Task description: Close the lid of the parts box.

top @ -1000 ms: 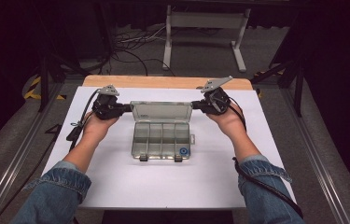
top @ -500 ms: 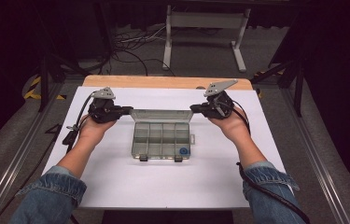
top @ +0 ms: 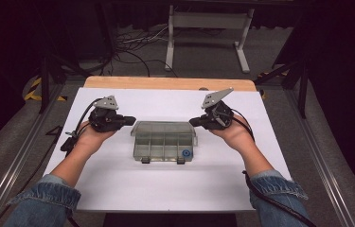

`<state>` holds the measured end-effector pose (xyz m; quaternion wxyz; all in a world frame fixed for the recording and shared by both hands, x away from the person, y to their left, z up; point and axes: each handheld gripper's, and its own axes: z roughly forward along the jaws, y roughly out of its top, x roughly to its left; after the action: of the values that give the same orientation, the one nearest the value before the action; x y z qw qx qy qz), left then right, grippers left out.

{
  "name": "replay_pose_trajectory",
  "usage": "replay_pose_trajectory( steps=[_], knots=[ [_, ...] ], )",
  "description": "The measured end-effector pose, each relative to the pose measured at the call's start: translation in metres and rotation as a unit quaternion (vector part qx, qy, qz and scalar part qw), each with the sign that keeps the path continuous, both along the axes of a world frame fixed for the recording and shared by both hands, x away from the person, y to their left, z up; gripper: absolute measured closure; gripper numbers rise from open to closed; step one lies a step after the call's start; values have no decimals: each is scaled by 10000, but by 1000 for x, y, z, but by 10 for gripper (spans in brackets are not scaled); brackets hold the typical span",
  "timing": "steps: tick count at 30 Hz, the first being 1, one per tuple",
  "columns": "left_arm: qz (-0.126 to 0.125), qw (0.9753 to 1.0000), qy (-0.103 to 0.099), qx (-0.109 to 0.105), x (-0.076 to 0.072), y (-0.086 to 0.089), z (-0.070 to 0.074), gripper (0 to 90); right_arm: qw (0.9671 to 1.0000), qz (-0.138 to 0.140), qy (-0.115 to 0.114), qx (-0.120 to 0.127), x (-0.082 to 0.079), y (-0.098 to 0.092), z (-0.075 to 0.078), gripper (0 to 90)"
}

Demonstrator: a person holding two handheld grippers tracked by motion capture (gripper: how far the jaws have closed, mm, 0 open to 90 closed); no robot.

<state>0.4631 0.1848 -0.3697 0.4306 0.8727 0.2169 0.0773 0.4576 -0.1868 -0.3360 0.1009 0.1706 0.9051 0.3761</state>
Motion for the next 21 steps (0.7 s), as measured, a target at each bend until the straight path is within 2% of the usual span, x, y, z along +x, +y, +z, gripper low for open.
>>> replay_pose_trajectory(
  steps=[8,12,21],
  knots=[
    [-376,9988,158,274,-8,-8,-1,882,9983,319,262,-412,-8,17,-5,897],
    [-593,9968,271,458,-12,-13,-3,883,9969,411,383,-544,-11,21,-9,897],
    [-827,9930,470,700,-15,-20,-7,884,9932,544,642,-809,-15,29,-19,897]
  ],
)
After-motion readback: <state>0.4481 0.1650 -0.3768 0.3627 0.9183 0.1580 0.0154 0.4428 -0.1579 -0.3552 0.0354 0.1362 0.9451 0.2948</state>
